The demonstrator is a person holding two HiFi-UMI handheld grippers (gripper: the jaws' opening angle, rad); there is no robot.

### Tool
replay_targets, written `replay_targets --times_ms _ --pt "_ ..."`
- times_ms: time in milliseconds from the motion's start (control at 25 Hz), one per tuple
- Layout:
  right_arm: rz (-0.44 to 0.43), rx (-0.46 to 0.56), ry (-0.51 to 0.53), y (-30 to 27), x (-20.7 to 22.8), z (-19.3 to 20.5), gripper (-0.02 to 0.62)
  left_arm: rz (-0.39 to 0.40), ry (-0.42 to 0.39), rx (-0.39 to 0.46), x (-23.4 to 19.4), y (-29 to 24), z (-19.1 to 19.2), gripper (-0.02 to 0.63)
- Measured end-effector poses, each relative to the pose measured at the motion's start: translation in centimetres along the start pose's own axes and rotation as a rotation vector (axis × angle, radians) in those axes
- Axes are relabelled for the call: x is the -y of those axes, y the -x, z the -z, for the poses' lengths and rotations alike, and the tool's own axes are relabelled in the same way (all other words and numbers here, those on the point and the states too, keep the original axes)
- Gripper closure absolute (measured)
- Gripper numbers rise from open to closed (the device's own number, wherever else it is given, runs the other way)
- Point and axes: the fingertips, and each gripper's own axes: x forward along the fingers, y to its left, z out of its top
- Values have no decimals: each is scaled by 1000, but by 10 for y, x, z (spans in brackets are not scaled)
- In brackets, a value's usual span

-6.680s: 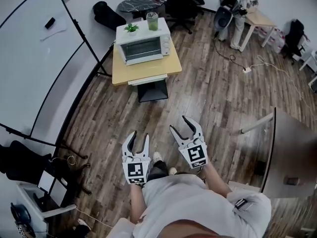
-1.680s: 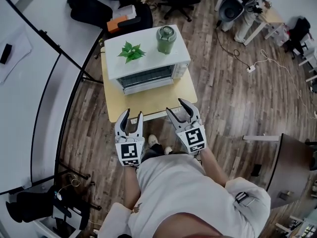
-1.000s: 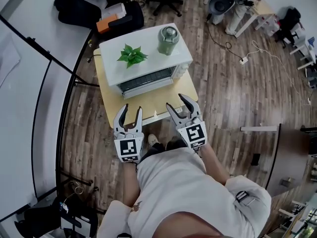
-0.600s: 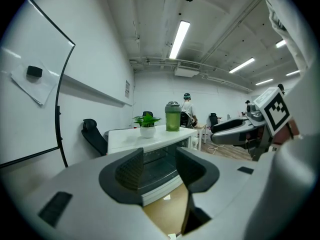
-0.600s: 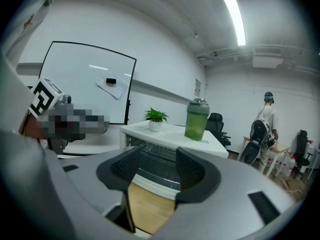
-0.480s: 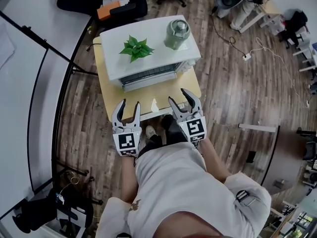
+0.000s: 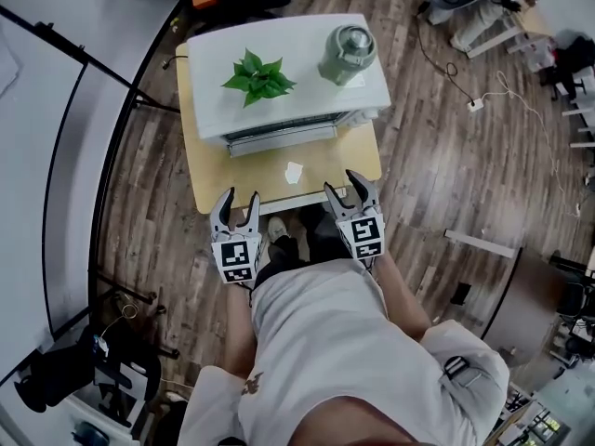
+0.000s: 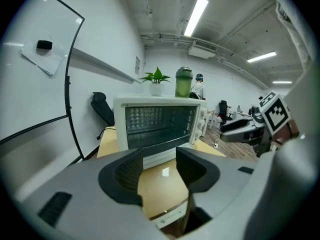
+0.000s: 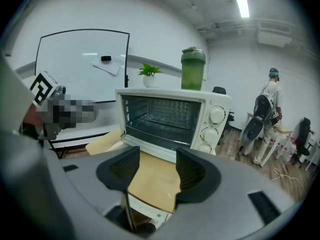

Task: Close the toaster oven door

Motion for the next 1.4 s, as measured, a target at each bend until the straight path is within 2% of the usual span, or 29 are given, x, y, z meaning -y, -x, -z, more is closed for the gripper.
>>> replay_targets --times_ms 640,1400 --pt "-35 -230 -44 -26 11 109 359 -5 72 -219 2 -21 101 385" --pt "-64 -428 -150 -40 10 190 301 4 184 -449 3 -33 201 334"
